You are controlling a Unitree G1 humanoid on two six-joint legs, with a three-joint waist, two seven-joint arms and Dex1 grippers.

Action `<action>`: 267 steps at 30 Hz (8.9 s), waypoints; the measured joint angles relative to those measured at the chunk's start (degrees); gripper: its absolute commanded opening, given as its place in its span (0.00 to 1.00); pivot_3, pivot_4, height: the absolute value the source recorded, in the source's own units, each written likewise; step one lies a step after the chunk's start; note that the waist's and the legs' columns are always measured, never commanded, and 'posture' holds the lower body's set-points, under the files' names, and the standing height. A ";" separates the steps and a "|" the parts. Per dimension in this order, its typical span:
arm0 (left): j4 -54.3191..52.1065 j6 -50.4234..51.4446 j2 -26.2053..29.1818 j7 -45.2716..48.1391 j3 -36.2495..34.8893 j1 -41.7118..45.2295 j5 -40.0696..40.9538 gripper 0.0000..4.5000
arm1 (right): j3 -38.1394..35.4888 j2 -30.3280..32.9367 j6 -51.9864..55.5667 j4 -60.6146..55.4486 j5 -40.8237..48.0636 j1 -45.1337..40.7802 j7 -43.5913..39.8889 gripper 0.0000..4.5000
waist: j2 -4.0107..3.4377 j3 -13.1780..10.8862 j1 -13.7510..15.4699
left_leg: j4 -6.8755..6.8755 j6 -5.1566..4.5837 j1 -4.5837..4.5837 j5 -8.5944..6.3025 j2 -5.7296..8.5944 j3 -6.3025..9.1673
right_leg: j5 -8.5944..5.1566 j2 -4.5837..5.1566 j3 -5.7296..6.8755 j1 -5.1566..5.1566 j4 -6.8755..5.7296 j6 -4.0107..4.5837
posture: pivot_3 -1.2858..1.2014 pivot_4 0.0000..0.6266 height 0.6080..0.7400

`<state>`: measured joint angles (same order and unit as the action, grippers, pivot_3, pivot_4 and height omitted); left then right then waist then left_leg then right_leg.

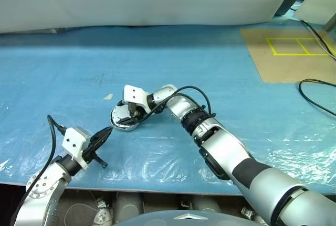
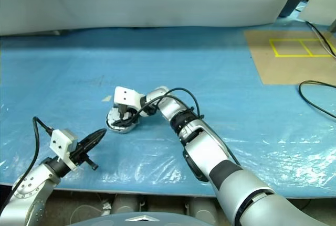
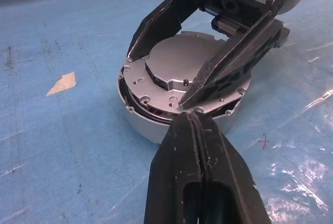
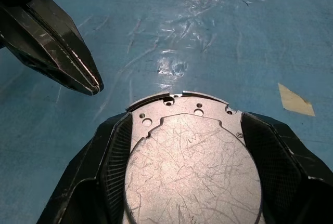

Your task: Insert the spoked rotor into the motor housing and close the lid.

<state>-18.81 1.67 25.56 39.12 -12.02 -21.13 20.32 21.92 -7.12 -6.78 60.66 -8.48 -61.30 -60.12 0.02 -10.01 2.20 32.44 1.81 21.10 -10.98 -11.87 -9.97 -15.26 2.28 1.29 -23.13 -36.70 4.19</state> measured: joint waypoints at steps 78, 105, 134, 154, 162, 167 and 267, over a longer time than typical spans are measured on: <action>-6.52 0.90 -0.71 -1.54 -1.30 -9.77 0.13 0.00 | -9.57 -1.98 15.31 5.56 5.76 -5.77 4.70 0.67 | 0.00 -0.07 0.22 | 0.15 -0.01 0.05 0.00 -0.10 -0.03 | -0.08 -0.05 0.02 -0.02 -0.02 0.13 | 0.52 0.24 1.00; -6.33 1.64 0.35 -1.48 -4.16 -8.92 1.03 0.00 | 1.11 0.45 -13.72 8.38 -2.77 -6.70 -20.47 0.67 | 0.06 -0.08 -0.06 | 0.20 -0.04 0.12 0.00 -0.15 -0.02 | -0.08 -0.07 0.05 -0.06 -0.04 0.14 | 0.52 0.24 1.00; -4.86 1.29 0.34 -0.58 -5.60 -9.06 0.95 0.00 | -17.60 -2.41 18.10 10.37 11.13 -8.60 21.03 0.67 | 0.06 -0.09 0.35 | 0.27 0.02 0.11 0.01 -0.13 -0.04 | -0.08 -0.06 0.06 -0.01 -0.08 0.13 | 0.52 0.24 1.00; -4.24 1.21 0.27 -0.47 -4.74 -8.31 0.59 0.00 | -20.67 -2.51 21.29 6.51 19.91 -8.56 28.69 0.67 | 0.14 -0.07 -0.54 | 0.25 0.21 0.13 0.12 -0.12 0.02 | -0.04 -0.13 0.00 -0.05 -0.08 0.05 | 0.52 0.24 1.00; -4.24 1.34 0.30 -0.68 -4.64 -8.06 0.34 0.00 | -8.35 -2.35 19.54 1.53 16.64 -8.18 2.02 0.67 | 0.16 -0.08 -0.18 | 0.24 0.01 0.30 0.00 -0.15 0.01 | -0.05 -0.10 0.16 -0.12 -0.05 0.09 | 0.52 0.24 1.00; -4.25 1.44 0.32 -0.80 -4.34 -7.80 0.20 0.00 | -3.10 -1.85 15.55 1.14 13.42 -6.32 -8.08 0.67 | 0.17 -0.08 0.14 | 0.30 -0.01 0.29 0.00 -0.15 0.01 | -0.06 -0.06 0.16 -0.08 -0.06 0.10 | 0.52 0.24 1.00; -2.10 0.65 -1.49 -3.32 -3.68 -2.08 -1.16 0.00 | 2.99 18.17 -9.96 -7.12 1.49 4.13 -21.91 0.67 | 0.19 0.01 0.32 | 0.60 -0.12 -0.07 0.02 -0.15 -0.01 | -0.06 0.00 0.17 0.39 -0.18 0.15 | 0.52 0.24 1.00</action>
<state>-20.91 2.32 24.07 35.80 -15.70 -23.20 19.16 24.90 11.04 -16.75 53.54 -7.00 -57.17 -82.03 0.21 -10.00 2.53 33.04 1.69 21.03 -10.96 -12.02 -9.98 -15.32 2.28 1.46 -22.74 -36.88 4.33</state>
